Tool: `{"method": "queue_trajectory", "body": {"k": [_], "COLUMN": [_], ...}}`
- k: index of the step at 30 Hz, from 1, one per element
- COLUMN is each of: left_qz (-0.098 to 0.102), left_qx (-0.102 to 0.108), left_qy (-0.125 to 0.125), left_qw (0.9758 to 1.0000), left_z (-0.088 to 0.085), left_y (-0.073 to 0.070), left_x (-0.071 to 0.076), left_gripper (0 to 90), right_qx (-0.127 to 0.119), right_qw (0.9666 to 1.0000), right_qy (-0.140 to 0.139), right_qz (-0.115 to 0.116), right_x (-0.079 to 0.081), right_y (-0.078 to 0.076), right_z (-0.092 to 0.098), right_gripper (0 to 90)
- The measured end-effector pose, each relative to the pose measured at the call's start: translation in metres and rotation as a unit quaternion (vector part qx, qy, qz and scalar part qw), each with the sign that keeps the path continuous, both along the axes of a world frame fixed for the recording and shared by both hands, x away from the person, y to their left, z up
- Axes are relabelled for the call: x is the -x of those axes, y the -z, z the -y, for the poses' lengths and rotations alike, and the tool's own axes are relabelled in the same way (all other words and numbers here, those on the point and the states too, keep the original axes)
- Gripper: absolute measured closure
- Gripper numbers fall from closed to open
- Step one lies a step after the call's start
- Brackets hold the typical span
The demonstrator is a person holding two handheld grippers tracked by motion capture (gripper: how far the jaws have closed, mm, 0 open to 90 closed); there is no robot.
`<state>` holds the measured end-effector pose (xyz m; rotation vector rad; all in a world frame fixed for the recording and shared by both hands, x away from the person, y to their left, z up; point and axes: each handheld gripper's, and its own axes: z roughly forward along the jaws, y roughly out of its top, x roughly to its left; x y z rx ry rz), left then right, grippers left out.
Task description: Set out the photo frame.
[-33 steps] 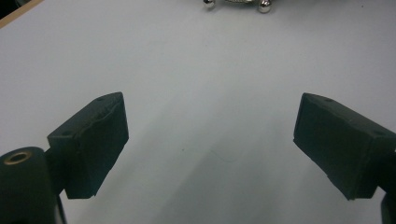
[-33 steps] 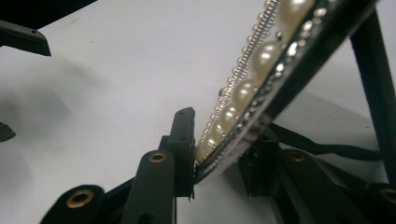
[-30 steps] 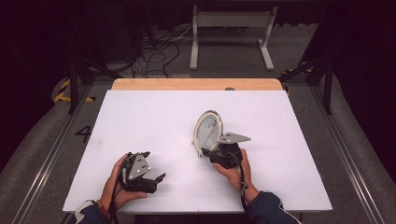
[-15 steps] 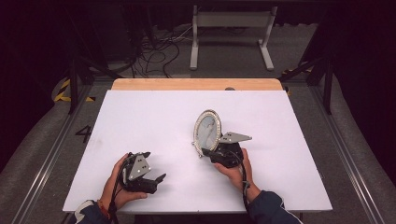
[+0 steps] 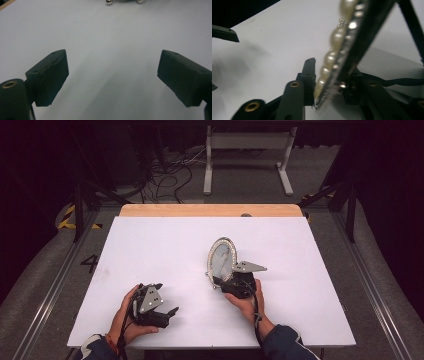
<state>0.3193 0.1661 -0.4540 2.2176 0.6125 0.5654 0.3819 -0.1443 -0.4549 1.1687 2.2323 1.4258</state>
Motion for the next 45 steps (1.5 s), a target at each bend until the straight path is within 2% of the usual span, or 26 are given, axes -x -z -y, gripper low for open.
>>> {"method": "queue_trajectory", "body": {"k": [2, 7, 16, 26, 32, 34, 38, 43, 45], "left_qz": [-0.001, -0.003, -0.007, -0.011, -0.008, -0.008, -0.011, -0.011, -0.012], "left_qx": [-0.002, -0.003, -0.006, -0.005, -0.006, -0.007, -0.007, -0.005, -0.005], "left_qy": [0.001, 0.003, 0.005, 0.009, 0.008, 0.010, 0.010, 0.010, 0.011], "left_qw": [1.0000, 1.0000, 0.9999, 0.9999, 0.9999, 0.9999, 0.9999, 0.9999, 0.9999], "left_z": [0.000, 0.001, 0.002, 0.003, 0.003, 0.003, 0.002, 0.003, 0.004], "left_y": [0.000, 0.001, 0.002, 0.002, 0.002, 0.002, 0.002, 0.002, 0.003], "left_x": [0.000, 0.000, 0.000, 0.000, 0.000, 0.000, 0.000, 0.000, 0.000], "left_gripper": [10.6, 10.6, 10.4, 10.4, 10.4, 10.4, 10.6, 10.6, 10.6], "right_qx": [0.003, 0.004, 0.004, 0.009, 0.013, 0.019, 0.009, -0.008, -0.007], "right_qw": [1.0000, 1.0000, 0.9992, 0.9973, 0.9976, 0.9981, 0.9992, 0.9995, 0.9995], "right_qy": [0.003, -0.005, -0.032, -0.061, -0.059, -0.054, -0.037, -0.029, -0.030], "right_qz": [0.003, -0.007, -0.023, -0.040, -0.032, -0.023, -0.008, 0.002, -0.001], "right_x": [0.002, 0.001, -0.002, -0.005, -0.004, -0.002, 0.000, 0.001, 0.002], "right_y": [0.000, -0.001, -0.002, -0.006, -0.005, -0.004, -0.001, -0.001, 0.001], "right_z": [-0.002, 0.001, 0.007, 0.013, 0.012, 0.010, 0.008, 0.006, 0.003], "right_gripper": [70.1, 72.4, 78.2, 78.5, 76.6, 72.4, 64.4, 65.7, 71.1]}}
